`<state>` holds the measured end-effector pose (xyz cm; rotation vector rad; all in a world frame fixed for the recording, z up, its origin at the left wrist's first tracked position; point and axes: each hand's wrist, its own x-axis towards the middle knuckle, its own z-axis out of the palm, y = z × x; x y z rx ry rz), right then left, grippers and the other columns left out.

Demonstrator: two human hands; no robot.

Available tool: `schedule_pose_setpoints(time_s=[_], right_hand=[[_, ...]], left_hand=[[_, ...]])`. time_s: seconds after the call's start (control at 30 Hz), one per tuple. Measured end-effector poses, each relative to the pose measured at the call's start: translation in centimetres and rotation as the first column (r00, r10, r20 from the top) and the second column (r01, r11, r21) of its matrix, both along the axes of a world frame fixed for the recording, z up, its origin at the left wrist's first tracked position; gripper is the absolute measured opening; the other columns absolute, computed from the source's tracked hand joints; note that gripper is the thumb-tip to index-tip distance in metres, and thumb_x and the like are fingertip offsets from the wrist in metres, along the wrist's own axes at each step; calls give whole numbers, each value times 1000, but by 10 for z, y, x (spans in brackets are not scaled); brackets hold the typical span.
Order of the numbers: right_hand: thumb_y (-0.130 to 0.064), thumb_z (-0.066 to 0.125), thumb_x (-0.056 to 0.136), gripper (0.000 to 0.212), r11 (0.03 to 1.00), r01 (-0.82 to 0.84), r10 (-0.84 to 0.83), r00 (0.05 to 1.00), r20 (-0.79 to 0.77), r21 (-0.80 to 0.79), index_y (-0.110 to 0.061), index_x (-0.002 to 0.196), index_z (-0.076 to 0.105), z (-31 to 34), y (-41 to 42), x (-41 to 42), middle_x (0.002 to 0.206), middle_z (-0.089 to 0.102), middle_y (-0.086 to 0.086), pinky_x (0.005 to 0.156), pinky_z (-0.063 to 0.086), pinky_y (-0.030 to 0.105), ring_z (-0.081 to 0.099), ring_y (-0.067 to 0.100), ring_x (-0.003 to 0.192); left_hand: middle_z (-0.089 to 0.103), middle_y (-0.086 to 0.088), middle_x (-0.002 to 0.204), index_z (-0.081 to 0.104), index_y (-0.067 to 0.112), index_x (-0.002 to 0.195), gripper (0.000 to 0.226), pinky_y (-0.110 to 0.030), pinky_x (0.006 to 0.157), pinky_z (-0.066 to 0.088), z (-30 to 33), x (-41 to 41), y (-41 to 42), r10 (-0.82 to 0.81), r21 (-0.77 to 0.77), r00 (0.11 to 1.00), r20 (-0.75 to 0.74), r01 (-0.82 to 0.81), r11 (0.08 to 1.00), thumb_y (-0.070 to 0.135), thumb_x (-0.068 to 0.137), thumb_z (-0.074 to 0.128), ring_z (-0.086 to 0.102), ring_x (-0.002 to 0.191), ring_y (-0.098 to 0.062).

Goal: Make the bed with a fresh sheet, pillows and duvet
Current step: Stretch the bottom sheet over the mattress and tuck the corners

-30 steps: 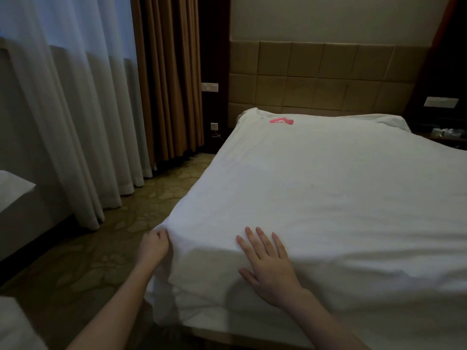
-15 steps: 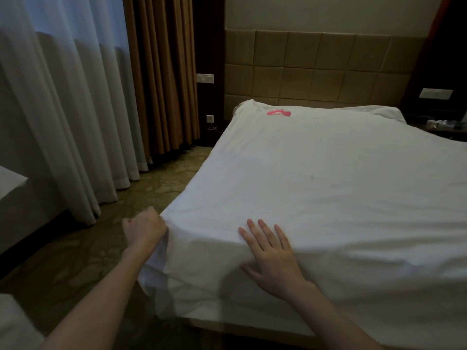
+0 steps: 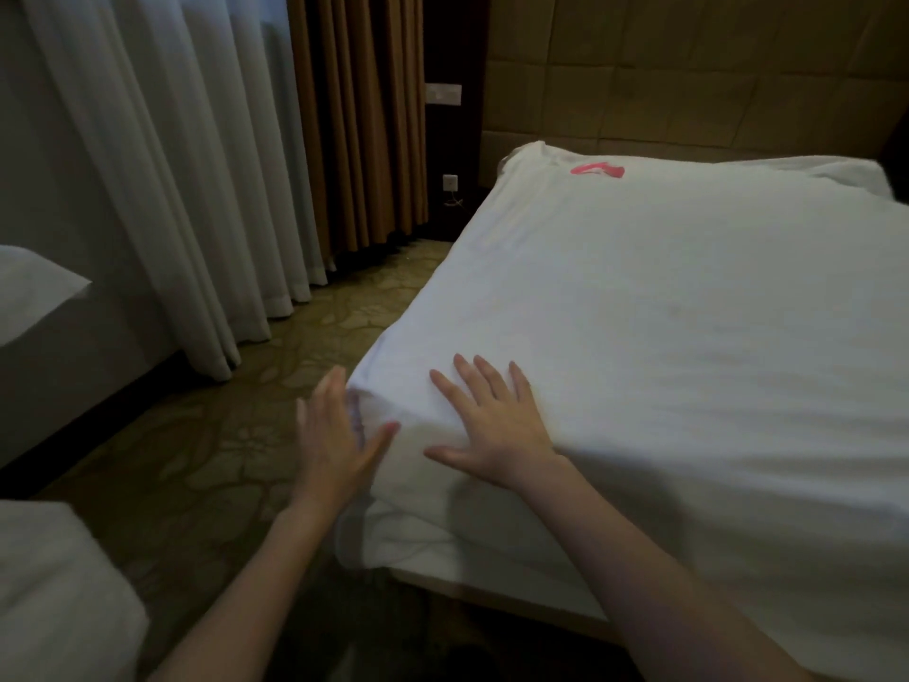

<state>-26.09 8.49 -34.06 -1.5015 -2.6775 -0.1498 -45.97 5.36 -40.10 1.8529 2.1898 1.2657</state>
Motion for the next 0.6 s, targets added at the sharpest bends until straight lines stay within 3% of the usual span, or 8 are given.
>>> schedule_pose_setpoints(time_s=[0.07, 0.1, 0.2, 0.33, 0.4, 0.47, 0.53, 0.6], right_hand=[[-71, 40, 86, 86, 998, 1, 0, 1000, -12, 61, -37, 151, -5, -9, 1, 1, 161, -9, -2, 118, -5, 52, -8, 21, 148], [-71, 41, 85, 87, 996, -1, 3, 1000, -21, 86, -37, 151, -5, -12, 2, 2, 162, -7, -2, 118, -5, 51, -6, 21, 148], [-72, 42, 84, 87, 991, -8, 14, 999, -50, 130, -39, 152, -1, -16, 5, 5, 162, -1, -3, 119, -2, 50, -2, 20, 149], [-72, 43, 83, 87, 990, -8, 18, 997, -69, 141, -38, 152, 3, -17, 5, 3, 162, 4, -2, 119, 1, 50, 3, 22, 149], [-72, 43, 83, 87, 988, -10, 21, 997, -69, 156, -37, 152, 5, -16, 5, 3, 162, 6, -1, 119, 1, 50, 5, 22, 149], [-73, 43, 83, 87, 987, -4, 14, 998, -59, 161, -37, 152, 6, -16, 4, 4, 162, 7, -1, 119, 2, 50, 6, 22, 149], [-72, 44, 83, 87, 988, -9, 18, 998, -59, 151, -36, 152, 8, -17, 4, 3, 161, 10, 0, 119, 3, 50, 8, 23, 148], [-69, 51, 81, 86, 982, -6, 16, 998, -53, 189, -31, 152, 20, -18, 3, 4, 159, 22, 5, 117, 13, 53, 20, 26, 146]], left_hand=[[-7, -1, 159, -7, 19, 152, 124, -49, 116, -2, -20, 0, 6, -93, -160, 986, -141, 70, 985, 70, 66, 68, -1, 146, -20], [-16, 1, 158, -18, 23, 150, 132, -53, 116, -2, -32, -3, 9, -94, -237, 985, -145, 57, 970, 74, 62, 66, -7, 147, -22], [-14, 3, 159, -25, 30, 146, 131, -62, 115, 4, -66, -17, 9, 6, -399, 1000, 11, -1, 917, 82, 59, 58, -2, 147, -26], [6, -9, 159, -2, 18, 151, 110, -52, 116, -2, -76, -7, -6, 113, -338, 993, -45, -122, 933, 69, 75, 58, 9, 146, -29], [25, -16, 149, 23, 10, 143, 80, -56, 115, 17, -78, 9, -20, 179, -88, 981, -80, -186, 979, 40, 83, 67, 24, 139, -32], [42, -13, 130, 42, 10, 126, 54, -54, 106, 34, -89, 26, -37, 37, 159, 956, -290, 10, 987, 23, 81, 68, 41, 122, -30], [51, -7, 125, 48, 15, 123, 47, -47, 105, 38, -110, 37, -49, -280, 46, 791, -543, 361, 931, 30, 80, 60, 48, 118, -24], [61, -3, 124, 55, 20, 125, 58, -42, 99, 46, -127, 39, -50, -454, -234, 662, -597, 398, 887, 39, 72, 65, 57, 115, -19]])
